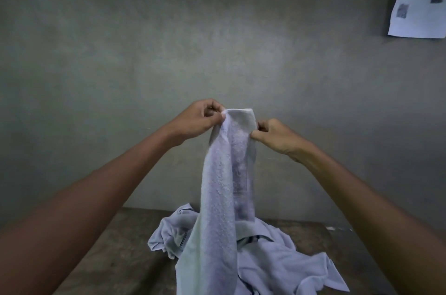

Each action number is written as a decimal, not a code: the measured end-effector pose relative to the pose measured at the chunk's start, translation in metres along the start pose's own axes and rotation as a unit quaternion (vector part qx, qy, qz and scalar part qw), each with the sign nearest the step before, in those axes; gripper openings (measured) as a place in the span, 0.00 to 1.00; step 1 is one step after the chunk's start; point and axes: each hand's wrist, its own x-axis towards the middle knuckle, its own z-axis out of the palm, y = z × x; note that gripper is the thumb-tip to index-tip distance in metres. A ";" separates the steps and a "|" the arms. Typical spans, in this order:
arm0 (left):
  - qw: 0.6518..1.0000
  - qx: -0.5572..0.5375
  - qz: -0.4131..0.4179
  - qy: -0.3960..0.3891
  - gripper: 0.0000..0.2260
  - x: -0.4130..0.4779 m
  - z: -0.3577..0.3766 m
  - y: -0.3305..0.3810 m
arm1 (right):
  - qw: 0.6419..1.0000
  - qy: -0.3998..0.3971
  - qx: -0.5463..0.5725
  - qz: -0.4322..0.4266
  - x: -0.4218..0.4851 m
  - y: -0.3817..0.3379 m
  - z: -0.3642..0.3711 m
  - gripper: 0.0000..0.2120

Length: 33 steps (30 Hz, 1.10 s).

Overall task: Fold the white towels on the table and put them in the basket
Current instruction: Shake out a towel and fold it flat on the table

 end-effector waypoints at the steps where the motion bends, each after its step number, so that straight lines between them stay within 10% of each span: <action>1: 1.000 0.011 -0.013 -0.023 0.03 0.000 0.003 -0.001 | 1.000 0.016 0.008 -0.011 0.001 -0.004 -0.001 0.06; 16: 0.995 -0.034 0.074 0.058 0.10 0.013 0.008 0.021 | 0.995 -0.087 0.053 -0.001 -0.022 0.006 0.003 0.03; 33: 0.982 0.121 0.050 0.139 0.05 0.036 -0.098 0.022 | 0.933 -0.032 -0.355 -0.053 0.021 -0.021 -0.126 0.14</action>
